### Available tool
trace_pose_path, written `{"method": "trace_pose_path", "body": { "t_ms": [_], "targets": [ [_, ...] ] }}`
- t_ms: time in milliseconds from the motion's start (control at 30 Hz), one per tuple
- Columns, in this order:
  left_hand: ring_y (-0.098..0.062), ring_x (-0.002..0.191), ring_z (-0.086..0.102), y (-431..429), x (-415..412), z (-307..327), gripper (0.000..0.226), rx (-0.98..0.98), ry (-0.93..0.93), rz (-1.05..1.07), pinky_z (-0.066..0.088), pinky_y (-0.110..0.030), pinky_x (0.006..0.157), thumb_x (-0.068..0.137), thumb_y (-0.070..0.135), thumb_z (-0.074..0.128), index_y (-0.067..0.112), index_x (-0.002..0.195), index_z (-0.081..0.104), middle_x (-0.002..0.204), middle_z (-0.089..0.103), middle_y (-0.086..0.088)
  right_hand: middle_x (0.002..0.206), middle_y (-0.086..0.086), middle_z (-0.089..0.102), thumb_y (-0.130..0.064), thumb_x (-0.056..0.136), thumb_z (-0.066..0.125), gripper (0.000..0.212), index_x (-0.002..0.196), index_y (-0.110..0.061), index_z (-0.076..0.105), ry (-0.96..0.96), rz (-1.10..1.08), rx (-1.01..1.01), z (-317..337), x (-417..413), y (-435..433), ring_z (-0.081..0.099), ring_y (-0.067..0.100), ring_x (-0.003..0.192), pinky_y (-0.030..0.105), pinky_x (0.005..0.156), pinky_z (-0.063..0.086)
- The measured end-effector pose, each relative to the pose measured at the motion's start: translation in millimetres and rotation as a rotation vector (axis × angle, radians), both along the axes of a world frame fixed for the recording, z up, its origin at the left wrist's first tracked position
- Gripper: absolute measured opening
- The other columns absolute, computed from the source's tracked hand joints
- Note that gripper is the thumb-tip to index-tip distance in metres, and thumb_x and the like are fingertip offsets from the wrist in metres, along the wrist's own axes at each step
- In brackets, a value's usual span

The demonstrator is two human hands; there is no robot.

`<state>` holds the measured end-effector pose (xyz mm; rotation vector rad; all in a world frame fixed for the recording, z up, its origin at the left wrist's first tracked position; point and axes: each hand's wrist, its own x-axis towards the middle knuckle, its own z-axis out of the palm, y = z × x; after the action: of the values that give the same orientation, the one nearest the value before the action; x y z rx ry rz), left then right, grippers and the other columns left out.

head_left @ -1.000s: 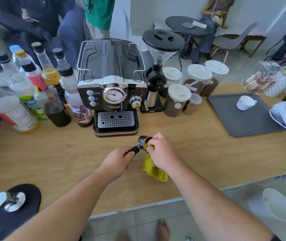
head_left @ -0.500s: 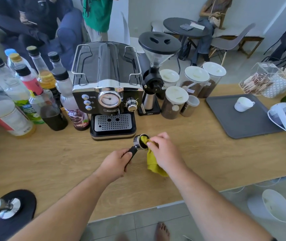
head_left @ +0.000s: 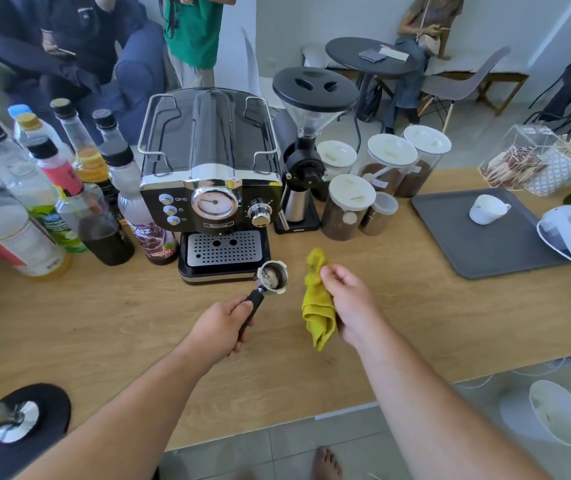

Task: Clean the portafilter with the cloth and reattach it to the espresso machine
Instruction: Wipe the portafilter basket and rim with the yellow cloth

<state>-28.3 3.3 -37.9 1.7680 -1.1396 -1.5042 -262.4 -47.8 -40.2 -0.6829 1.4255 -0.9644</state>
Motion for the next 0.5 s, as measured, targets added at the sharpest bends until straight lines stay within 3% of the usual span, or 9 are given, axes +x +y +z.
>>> {"method": "trace_pose_path", "body": {
  "t_ms": [100,233,367,500],
  "targets": [
    [-0.019,0.064,0.057,1.2,-5.4,-0.4,0.029,0.014,0.114,0.024,0.049,-0.035,0.057,0.109,0.032,0.048,0.019,0.109,0.075,0.085,0.068,-0.007,0.116,0.002,0.083,-0.031,0.107,0.069,0.027,0.133,-0.023,0.073,-0.019,-0.131,-0.018,-9.5,3.3,5.3,0.078,0.023,0.111,0.049,0.099,0.064],
    [-0.019,0.063,0.056,4.0,-21.5,1.0,0.029,0.028,0.165,0.007,0.047,-0.032,0.052,0.111,0.029,0.047,0.018,0.114,0.074,0.086,0.067,-0.007,0.116,-0.001,0.082,-0.035,0.107,0.068,0.008,0.112,-0.038,0.073,-0.013,-0.088,-0.011,-9.0,28.1,15.0,0.077,0.021,0.111,0.049,0.101,0.063],
    [-0.018,0.061,0.056,-2.0,-21.0,0.9,0.032,0.03,0.132,0.075,0.047,-0.032,0.052,0.11,0.03,0.048,0.01,0.111,0.073,0.086,0.067,-0.007,0.11,-0.001,0.085,-0.035,0.109,0.065,0.014,0.11,-0.033,0.079,-0.03,-0.023,0.029,-7.9,37.3,24.4,0.079,0.024,0.11,0.054,0.104,0.062],
    [-0.014,0.057,0.056,-7.2,-10.6,7.1,0.025,-0.012,0.047,0.018,0.047,-0.027,0.049,0.111,0.028,0.047,0.023,0.112,0.072,0.088,0.068,-0.004,0.103,-0.001,0.085,-0.039,0.11,0.06,0.021,0.11,-0.03,0.079,0.116,0.099,-0.072,8.7,23.7,36.1,0.079,0.021,0.102,0.046,0.098,0.064]
  ]
}}
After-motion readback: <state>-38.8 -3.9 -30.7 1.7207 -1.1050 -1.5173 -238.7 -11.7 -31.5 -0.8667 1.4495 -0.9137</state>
